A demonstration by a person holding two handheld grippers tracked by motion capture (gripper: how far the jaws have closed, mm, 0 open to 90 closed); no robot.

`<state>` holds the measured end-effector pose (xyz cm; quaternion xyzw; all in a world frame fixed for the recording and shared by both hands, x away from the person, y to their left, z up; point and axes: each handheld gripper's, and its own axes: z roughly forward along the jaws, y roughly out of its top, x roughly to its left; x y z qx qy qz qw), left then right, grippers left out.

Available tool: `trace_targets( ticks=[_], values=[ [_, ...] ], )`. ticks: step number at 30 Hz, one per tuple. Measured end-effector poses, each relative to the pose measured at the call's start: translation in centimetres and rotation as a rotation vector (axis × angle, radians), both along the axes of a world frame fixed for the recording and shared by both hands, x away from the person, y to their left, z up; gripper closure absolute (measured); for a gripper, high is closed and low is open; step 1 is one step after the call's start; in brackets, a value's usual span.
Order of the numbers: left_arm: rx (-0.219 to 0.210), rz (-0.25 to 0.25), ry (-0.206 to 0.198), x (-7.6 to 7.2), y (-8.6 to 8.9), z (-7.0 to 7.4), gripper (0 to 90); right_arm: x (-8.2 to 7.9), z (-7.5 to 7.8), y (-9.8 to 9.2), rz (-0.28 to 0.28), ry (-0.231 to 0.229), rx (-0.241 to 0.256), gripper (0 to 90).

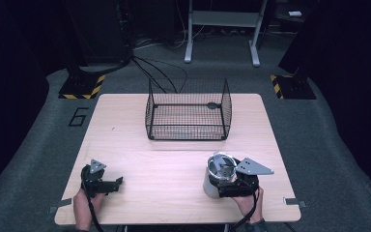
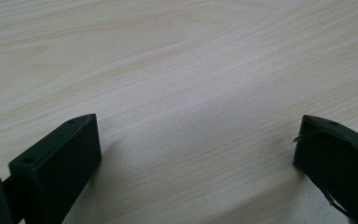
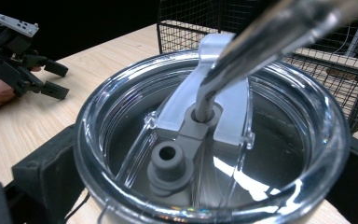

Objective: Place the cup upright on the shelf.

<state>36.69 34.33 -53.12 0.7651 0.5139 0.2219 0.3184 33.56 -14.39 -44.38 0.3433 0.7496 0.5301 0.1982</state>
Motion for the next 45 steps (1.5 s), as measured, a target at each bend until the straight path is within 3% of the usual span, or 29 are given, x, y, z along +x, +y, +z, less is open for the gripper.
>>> trace_targets(
  ticks=[5,11,22,25,36,45],
  values=[
    [-0.002,0.005,-0.007,0.0,0.0,-0.1,0.4,0.0,0.1,0.3,-0.012,0.001,-0.011,1.8],
    [-0.009,0.010,-0.005,0.0,-0.1,-0.1,0.4,-0.2,0.1,0.4,-0.029,-0.032,-0.027,3.1],
    [-0.011,0.014,-0.012,0.0,-0.1,-0.1,0.4,-0.3,0.1,-0.2,-0.064,-0.052,-0.022,3.5],
    [-0.011,0.014,-0.012,0.0,-0.1,-0.1,0.5,-0.3,0.6,-0.4,-0.066,-0.063,-0.007,3.5],
    [-0.008,0.010,-0.006,0.0,-0.1,-0.1,0.5,0.2,2.1,-0.4,-0.064,-0.089,-0.028,3.6],
    [-0.010,0.013,-0.012,0.0,-0.1,-0.1,0.5,0.9,3.1,-0.2,-0.051,-0.078,-0.025,3.6]
  ],
)
